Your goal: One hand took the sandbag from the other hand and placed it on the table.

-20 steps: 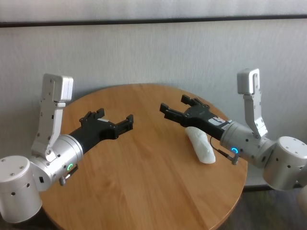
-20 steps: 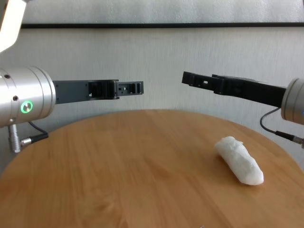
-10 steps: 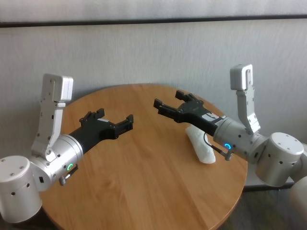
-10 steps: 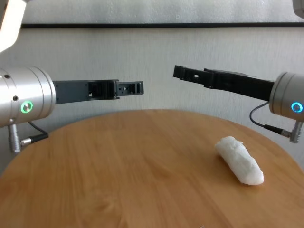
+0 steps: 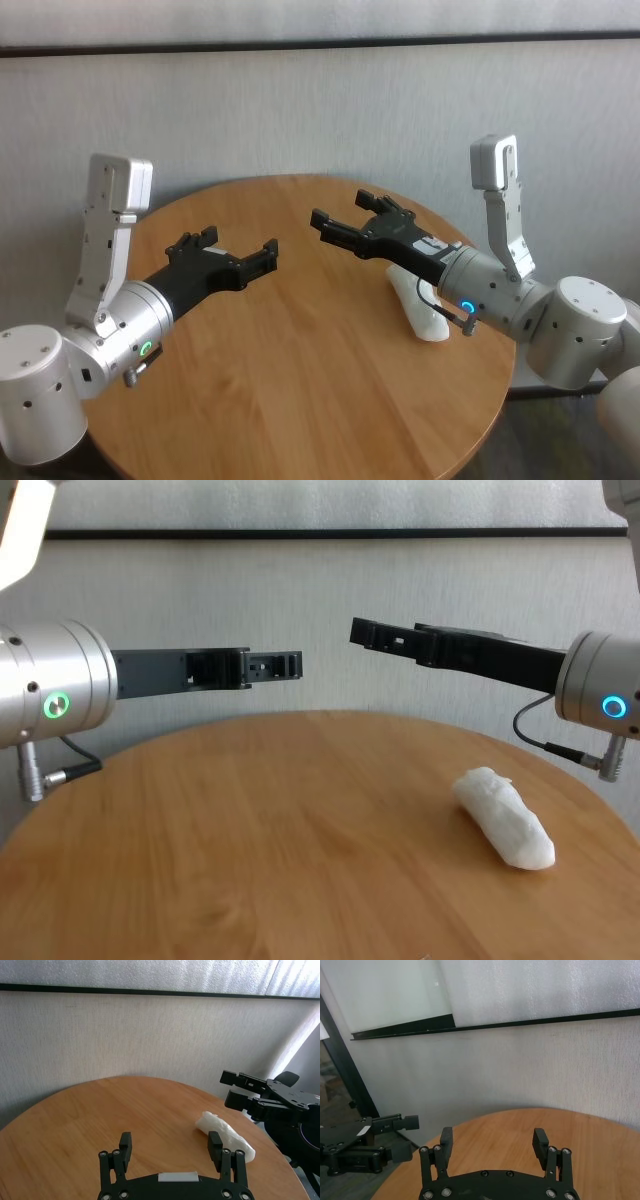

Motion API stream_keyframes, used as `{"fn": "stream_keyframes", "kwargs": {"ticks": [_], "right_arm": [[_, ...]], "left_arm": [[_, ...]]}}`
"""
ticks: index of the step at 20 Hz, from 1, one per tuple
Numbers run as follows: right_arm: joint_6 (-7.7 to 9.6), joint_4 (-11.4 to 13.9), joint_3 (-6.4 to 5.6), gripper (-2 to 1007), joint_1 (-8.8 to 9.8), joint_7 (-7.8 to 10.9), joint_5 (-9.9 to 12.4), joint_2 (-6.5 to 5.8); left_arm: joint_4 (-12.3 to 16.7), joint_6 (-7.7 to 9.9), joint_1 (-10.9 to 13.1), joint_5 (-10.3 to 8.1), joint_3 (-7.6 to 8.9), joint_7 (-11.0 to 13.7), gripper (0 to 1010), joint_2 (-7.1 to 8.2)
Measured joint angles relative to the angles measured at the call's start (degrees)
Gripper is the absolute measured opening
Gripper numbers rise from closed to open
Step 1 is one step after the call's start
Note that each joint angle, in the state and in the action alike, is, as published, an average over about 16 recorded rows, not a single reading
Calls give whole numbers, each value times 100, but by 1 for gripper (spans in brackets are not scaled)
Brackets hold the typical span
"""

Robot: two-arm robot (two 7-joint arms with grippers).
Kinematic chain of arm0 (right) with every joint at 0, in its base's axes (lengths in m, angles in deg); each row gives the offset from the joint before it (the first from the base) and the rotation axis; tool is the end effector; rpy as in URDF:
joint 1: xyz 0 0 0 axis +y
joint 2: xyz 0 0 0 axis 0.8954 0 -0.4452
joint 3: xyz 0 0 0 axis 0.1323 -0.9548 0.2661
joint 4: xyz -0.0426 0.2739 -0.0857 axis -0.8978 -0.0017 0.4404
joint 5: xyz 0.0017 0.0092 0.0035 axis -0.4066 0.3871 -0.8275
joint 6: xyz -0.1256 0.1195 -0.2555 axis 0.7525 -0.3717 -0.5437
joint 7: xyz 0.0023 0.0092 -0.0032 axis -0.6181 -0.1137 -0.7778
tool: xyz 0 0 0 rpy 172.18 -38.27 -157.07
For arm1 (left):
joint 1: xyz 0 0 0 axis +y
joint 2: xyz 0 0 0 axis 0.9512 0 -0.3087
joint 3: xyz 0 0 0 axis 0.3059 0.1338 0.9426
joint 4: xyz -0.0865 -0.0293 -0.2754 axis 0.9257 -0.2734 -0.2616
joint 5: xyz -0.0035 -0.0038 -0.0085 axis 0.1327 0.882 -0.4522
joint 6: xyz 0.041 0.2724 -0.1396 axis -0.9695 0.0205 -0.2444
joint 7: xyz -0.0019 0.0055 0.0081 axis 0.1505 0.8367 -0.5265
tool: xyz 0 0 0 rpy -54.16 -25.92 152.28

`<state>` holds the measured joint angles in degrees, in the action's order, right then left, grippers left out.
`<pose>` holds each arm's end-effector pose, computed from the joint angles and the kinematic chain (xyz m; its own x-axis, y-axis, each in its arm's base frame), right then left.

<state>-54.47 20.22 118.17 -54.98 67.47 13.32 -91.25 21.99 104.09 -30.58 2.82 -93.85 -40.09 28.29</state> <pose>0.4434 0.0091 -0.2522 0.7123 -0.6799 -0.1745 0.6907 0.7232 0.0016 0.3633 -0.0118 -0.2154 0.4959 0.8593 -0.1251 -0.8513 0.5095 0.1251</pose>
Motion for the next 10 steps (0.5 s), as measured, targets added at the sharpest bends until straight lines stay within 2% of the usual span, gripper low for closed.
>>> {"fn": "stream_keyframes", "kwargs": {"ticks": [10], "right_arm": [[-1,3,-4,1000,5,8,-7,5]], "left_arm": [[0,0,0,0,0,0,1000,0]]}}
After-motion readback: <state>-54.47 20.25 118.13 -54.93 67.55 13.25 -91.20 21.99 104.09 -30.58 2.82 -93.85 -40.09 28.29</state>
